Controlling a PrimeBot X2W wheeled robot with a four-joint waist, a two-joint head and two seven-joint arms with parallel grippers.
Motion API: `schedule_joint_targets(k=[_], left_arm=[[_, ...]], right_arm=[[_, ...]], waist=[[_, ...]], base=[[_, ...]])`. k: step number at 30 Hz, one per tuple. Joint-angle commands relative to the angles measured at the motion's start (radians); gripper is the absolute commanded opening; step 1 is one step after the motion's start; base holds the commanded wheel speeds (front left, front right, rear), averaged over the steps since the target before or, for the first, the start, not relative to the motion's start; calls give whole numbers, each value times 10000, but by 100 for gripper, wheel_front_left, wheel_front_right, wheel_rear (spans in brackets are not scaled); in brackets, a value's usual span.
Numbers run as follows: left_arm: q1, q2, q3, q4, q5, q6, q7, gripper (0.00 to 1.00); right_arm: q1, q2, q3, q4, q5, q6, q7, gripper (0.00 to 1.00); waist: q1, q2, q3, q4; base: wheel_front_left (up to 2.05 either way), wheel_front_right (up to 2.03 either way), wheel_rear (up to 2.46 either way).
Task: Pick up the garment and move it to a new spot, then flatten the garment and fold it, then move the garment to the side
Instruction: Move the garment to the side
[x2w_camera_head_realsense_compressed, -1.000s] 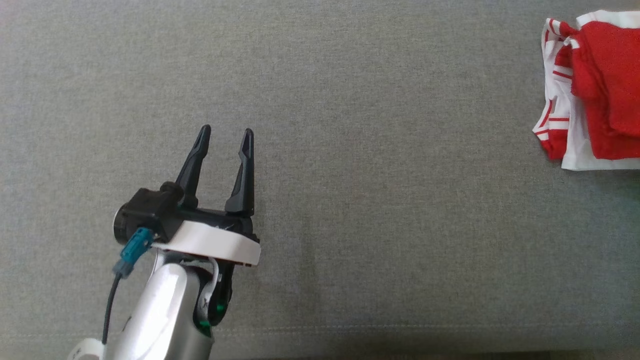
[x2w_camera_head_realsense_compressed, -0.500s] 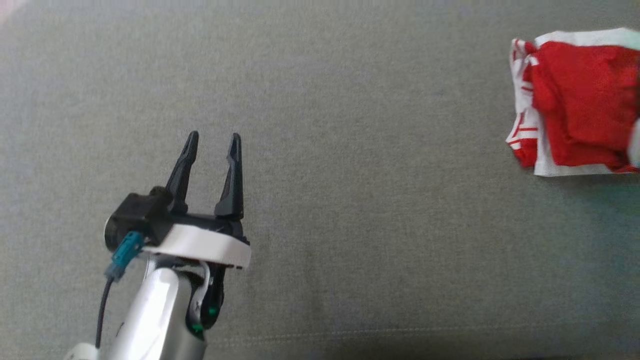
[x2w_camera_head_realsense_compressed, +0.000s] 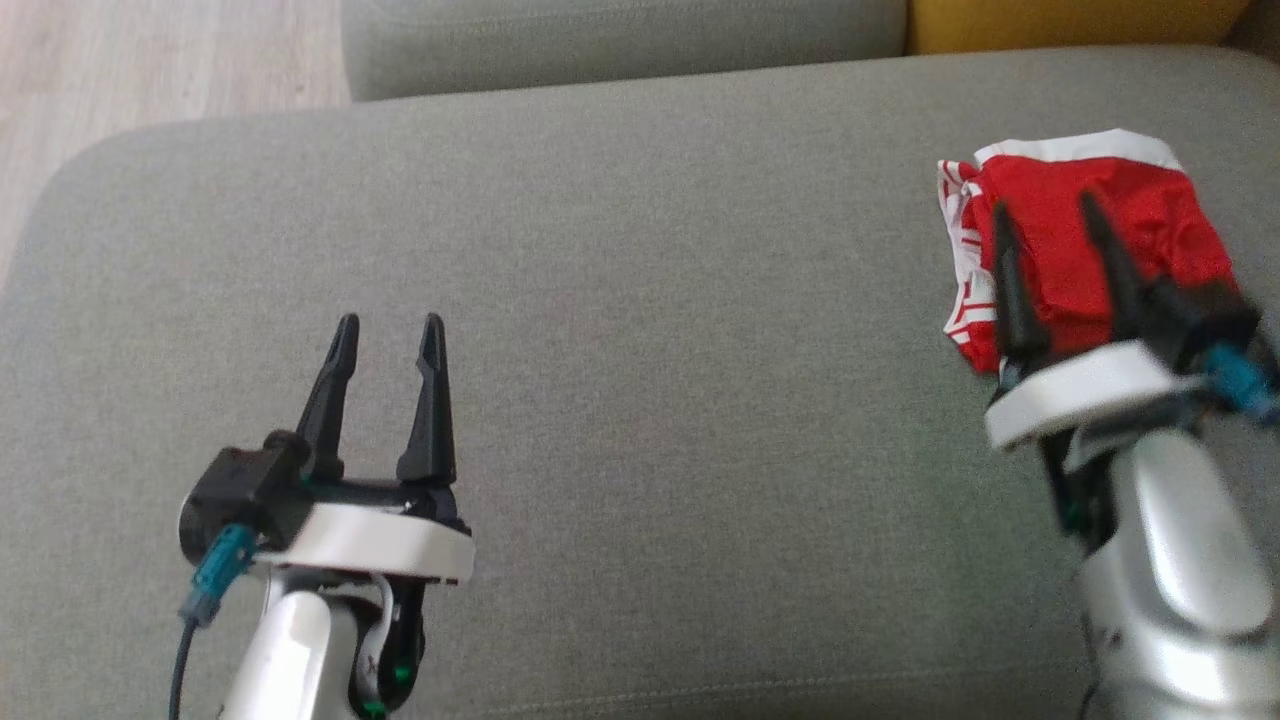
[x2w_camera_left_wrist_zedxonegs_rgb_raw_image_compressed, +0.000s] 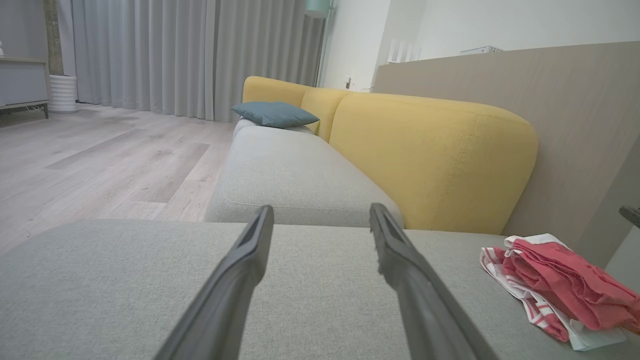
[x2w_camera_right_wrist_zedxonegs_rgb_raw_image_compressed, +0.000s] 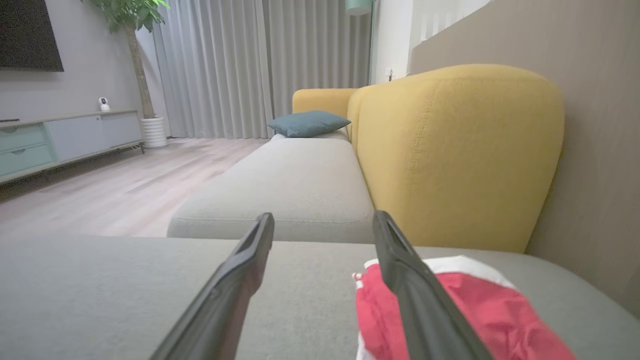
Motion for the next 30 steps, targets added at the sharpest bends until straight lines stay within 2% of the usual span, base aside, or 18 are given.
schedule_joint_targets(k=[1,5,9,13,30], left_arm=[[-176,35,354,-391,104,33,-51,100],[88,35,348,-378,108,17,-51,100],[458,35,262,-268,84,71,-51,100],[742,35,237,-164,46,150,-51,100],[1092,35,288,-87,346,270,-51,100]], right_arm=[[27,205,215,-514,174,35,-183,100],[1094,601,119,-929,508,35,-509,100],[1991,689,95,-1275,369,35,-807,100],[2618,698,238,-1468,806,35,-972,100],[3216,702,410,-1472,929,35,-1101,100]], waist=[[0,0,-167,-23],[0,0,-436,-18],[0,0,-707,-21],[0,0,-819,-19],[0,0,-933,20]], base=[[0,0,0],[0,0,0],[0,0,0],[0,0,0],[0,0,0]])
